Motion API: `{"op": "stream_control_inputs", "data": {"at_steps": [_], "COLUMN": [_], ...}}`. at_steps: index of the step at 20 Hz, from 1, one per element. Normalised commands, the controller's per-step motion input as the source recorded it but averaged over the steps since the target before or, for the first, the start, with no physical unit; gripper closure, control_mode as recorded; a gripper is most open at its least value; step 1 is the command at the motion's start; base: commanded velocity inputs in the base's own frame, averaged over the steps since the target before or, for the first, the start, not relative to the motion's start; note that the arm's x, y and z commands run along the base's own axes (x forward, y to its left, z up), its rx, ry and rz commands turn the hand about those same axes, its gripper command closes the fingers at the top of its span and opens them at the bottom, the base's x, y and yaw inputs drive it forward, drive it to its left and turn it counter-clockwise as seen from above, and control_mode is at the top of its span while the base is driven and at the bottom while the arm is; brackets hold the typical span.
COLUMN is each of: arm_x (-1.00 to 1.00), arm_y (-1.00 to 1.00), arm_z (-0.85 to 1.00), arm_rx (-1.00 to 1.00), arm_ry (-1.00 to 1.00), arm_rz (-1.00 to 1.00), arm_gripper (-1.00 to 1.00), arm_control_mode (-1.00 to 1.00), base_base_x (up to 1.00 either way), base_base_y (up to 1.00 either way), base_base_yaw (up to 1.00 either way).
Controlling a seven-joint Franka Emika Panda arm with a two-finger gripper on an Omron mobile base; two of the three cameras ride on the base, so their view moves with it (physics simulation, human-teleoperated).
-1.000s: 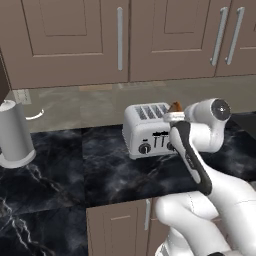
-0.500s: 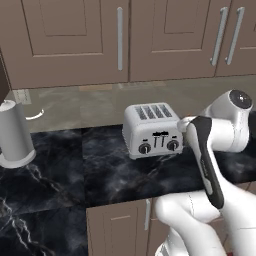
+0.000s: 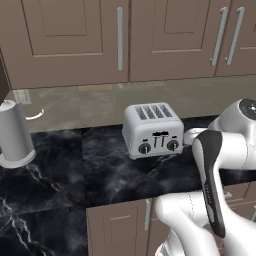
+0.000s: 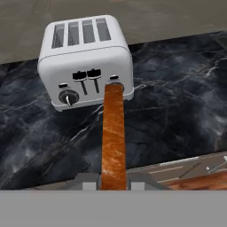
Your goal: Start the toaster. Once the lever pops up, take the bread to the plate on the dining counter.
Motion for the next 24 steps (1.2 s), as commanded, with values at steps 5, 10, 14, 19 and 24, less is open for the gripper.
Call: {"op": "stream_control_inputs", "data": {"at_steps": [5,10,14,19,24], "arm_x": [-0.58,-0.32,-0.15,-0.04,0.0], "arm_y": [0.25,0.22,0.14,0.13,0.26], "arm_z": [-0.01,0.0,0.0,0.0,0.0], "arm_rx": [-0.02,0.0,0.0,-0.01,-0.02], "arm_ry": [0.0,0.0,0.0,0.0,0.0], "arm_rz": [0.0,0.03,0.02,0.08,0.06], "arm_gripper": [1.0,1.0,1.0,1.0,1.0], "arm_control_mode": [-1.0,-1.0,-1.0,-1.0,-1.0], "base_base_x": [0.0,0.0,0.0,0.0,0.0], "base_base_y": [0.0,0.0,0.0,0.0,0.0], "base_base_yaw": [0.0,0.0,0.0,0.0,0.0]}}
